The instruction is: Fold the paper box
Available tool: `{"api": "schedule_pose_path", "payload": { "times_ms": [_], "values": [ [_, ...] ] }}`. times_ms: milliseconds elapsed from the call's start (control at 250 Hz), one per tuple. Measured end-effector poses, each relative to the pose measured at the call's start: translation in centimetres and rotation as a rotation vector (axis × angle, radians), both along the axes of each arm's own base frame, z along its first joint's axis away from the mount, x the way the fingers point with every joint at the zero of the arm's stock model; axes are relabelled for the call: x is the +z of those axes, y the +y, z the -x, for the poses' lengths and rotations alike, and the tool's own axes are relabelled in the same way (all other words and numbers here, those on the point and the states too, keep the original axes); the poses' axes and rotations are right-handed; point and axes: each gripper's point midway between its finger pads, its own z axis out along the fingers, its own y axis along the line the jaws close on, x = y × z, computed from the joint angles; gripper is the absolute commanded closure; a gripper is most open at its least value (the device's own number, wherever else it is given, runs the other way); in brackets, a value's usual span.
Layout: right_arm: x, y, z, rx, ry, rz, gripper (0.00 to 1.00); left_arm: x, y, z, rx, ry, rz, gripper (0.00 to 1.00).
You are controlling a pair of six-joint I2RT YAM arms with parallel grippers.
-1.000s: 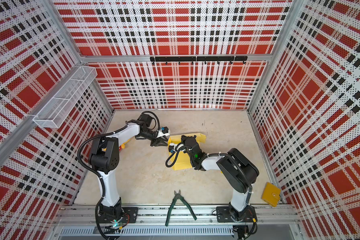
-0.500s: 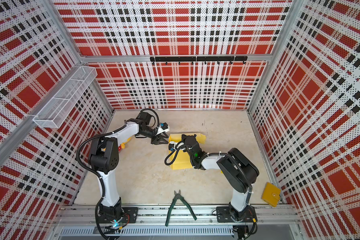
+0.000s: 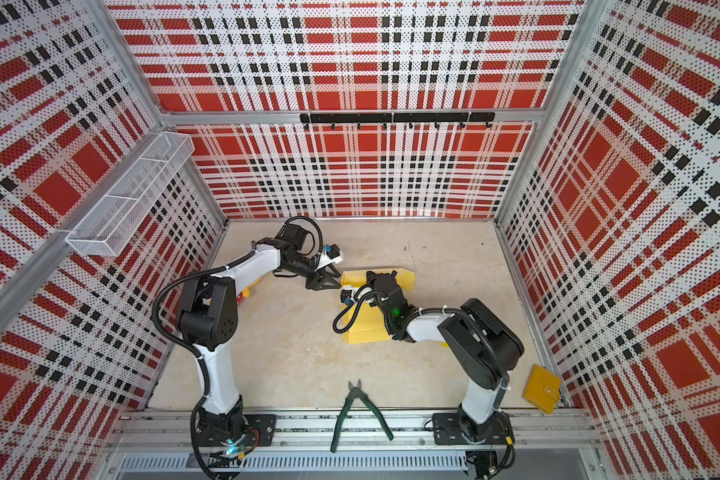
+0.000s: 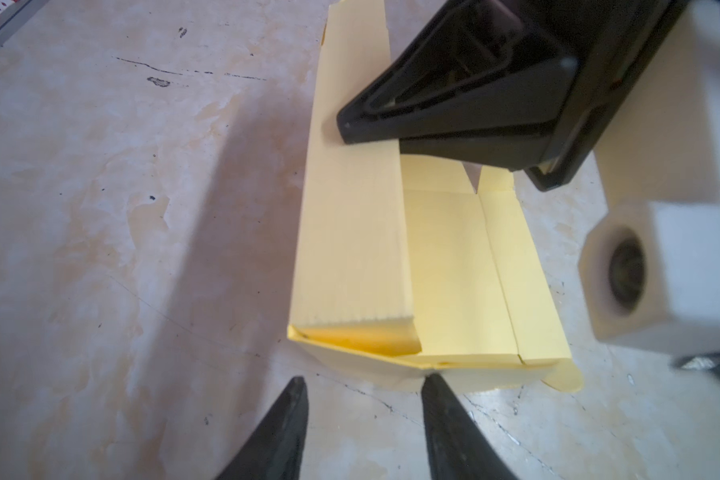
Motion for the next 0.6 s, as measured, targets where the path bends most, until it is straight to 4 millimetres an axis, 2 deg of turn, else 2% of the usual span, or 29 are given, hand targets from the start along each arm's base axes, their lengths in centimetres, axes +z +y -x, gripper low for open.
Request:
{"api": "schedule_pose_path", "payload": {
  "times_ms": [180,388,600],
  "values": [
    [0.8,-0.7,0.1,-0.004,0.027,-0.044,1.0,0.6,-0.8,0.2,0.007,0.032,0.035,0.48],
    [0.3,-2.0,0.0,-0.03,0.059,-0.058,1.0,1.1,-3.0,1.0,-0.008,0.061,0.063,0.47],
    [0.9,-3.2,-0.3,-0.06,0.086,-0.103,1.0,2.2,-4.3,0.3,0.029,0.087,0.118,0.47]
  ]
}}
